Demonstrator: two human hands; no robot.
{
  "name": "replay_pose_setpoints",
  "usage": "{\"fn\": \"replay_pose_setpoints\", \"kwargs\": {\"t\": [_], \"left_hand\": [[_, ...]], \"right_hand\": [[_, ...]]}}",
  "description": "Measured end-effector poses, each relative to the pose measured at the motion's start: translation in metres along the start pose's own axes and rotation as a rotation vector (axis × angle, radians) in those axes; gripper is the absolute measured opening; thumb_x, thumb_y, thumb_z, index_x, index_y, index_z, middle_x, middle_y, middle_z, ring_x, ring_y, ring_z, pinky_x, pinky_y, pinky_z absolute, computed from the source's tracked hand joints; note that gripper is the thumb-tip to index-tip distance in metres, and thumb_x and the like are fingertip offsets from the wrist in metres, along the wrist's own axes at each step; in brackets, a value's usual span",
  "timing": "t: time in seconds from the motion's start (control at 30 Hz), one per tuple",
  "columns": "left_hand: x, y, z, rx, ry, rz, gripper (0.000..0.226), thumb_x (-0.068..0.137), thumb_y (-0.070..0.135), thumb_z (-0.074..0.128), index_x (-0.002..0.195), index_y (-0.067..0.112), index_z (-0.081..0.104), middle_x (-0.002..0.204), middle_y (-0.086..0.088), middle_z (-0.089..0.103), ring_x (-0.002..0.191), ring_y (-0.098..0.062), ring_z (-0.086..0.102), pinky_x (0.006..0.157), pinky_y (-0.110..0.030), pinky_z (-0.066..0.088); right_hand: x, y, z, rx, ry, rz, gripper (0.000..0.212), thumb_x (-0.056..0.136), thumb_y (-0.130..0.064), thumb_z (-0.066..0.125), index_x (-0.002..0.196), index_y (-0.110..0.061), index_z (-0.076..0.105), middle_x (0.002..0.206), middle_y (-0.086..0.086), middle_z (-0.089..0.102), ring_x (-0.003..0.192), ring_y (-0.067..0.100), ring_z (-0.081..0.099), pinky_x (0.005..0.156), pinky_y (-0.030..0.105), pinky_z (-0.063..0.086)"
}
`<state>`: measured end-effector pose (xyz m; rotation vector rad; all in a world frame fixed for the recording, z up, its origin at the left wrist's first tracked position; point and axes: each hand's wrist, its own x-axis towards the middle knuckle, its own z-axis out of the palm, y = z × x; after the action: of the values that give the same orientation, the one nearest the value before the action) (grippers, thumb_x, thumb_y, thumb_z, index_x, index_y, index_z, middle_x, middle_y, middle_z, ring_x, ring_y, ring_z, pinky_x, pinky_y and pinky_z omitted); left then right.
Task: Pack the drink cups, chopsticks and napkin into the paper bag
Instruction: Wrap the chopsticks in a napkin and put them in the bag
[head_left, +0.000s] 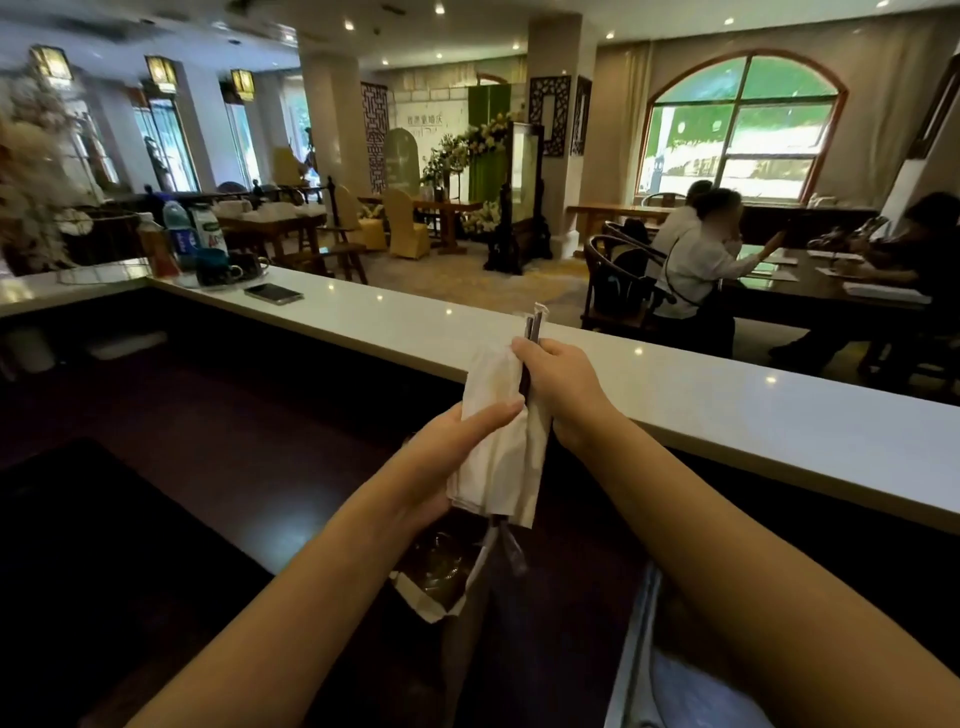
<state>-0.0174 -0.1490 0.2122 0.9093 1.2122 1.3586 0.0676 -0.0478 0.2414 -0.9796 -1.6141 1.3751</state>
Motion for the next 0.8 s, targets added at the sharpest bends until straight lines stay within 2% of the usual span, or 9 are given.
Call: {"fn": "replay_pose_setpoints", "kwargs": {"t": [0.1,0.2,0.3,0.33,0.43,0.5,0.6,0.7,0.8], "left_hand": [[0.003,-0.002,-0.011,-0.021,0.01,0.016,0.052,0.074,0.035,0.068,0.12,0.017,0.054,0.11,-0.015,0.068,0.099,-0.03,0.067,0.086,-0.043,0.054],[0.004,-0.005,-0.027,-0.096,0.034,-0.024,0.038,0.085,0.03,0.061,0.119,0.015,0.055,0.107,-0.016,0.069,0.096,-0.03,0.068,0.081,-0.042,0.056],[0.007,-0.006,-0.048,-0.169,0.105,-0.066,0.038,0.087,0.03,0.057,0.119,0.01,0.056,0.113,-0.017,0.066,0.102,-0.032,0.065,0.088,-0.047,0.053],[0.008,-0.006,-0.056,-0.164,0.144,-0.068,0.039,0.087,0.03,0.057,0.12,0.01,0.055,0.114,-0.017,0.065,0.103,-0.033,0.063,0.087,-0.049,0.052],[0.009,-0.006,-0.07,-0.1,0.223,-0.042,0.031,0.09,0.023,0.053,0.117,0.007,0.053,0.104,-0.013,0.065,0.095,-0.029,0.064,0.081,-0.046,0.053],[0.012,-0.007,-0.074,-0.002,0.281,-0.032,0.027,0.092,0.018,0.05,0.116,0.006,0.053,0.099,-0.011,0.065,0.092,-0.027,0.063,0.08,-0.044,0.053],[0.019,-0.015,-0.082,0.188,0.369,-0.071,0.029,0.092,0.014,0.047,0.118,0.004,0.056,0.106,-0.014,0.065,0.098,-0.031,0.062,0.086,-0.047,0.051],[0.022,-0.021,-0.093,0.467,0.506,-0.064,0.026,0.091,0.016,0.043,0.11,0.006,0.06,0.11,-0.018,0.064,0.098,-0.034,0.061,0.087,-0.045,0.051],[0.017,-0.023,-0.105,0.718,0.625,0.006,0.027,0.093,0.017,0.038,0.11,0.006,0.055,0.097,-0.01,0.057,0.081,-0.024,0.055,0.066,-0.03,0.043]], "right_hand": [[0.001,-0.012,0.023,0.069,-0.051,0.093,0.019,0.087,-0.02,0.056,0.091,-0.006,0.067,0.084,0.0,0.059,0.083,0.018,0.056,0.071,0.03,0.048],[0.005,-0.019,0.042,0.082,-0.09,0.109,0.008,0.085,-0.023,0.059,0.079,-0.019,0.063,0.106,0.0,0.056,0.103,0.019,0.051,0.083,0.034,0.043],[0.014,-0.021,0.053,-0.038,-0.056,0.051,0.007,0.083,-0.028,0.061,0.077,-0.028,0.065,0.106,-0.006,0.052,0.105,0.016,0.047,0.094,0.035,0.041],[0.017,-0.021,0.055,-0.076,-0.039,0.024,0.009,0.084,-0.03,0.059,0.081,-0.028,0.068,0.105,-0.008,0.052,0.104,0.015,0.046,0.093,0.034,0.041],[0.024,-0.019,0.057,-0.145,-0.055,-0.077,0.025,0.092,-0.031,0.049,0.099,-0.019,0.07,0.1,-0.008,0.055,0.085,0.011,0.048,0.072,0.025,0.039],[0.025,-0.016,0.058,-0.195,-0.048,-0.118,0.028,0.094,-0.033,0.045,0.096,-0.019,0.069,0.083,-0.008,0.057,0.067,0.007,0.046,0.061,0.022,0.039],[0.026,-0.008,0.059,-0.264,-0.018,-0.165,0.027,0.092,-0.032,0.05,0.094,-0.013,0.07,0.07,-0.001,0.06,0.055,0.01,0.054,0.049,0.02,0.046],[0.023,0.002,0.054,-0.276,-0.085,-0.138,0.028,0.09,-0.026,0.057,0.096,-0.002,0.068,0.075,0.012,0.069,0.055,0.015,0.065,0.054,0.022,0.059],[0.015,0.019,0.046,-0.286,-0.163,-0.094,0.028,0.088,-0.022,0.061,0.096,0.004,0.065,0.079,0.02,0.072,0.064,0.024,0.071,0.064,0.03,0.062]]}}
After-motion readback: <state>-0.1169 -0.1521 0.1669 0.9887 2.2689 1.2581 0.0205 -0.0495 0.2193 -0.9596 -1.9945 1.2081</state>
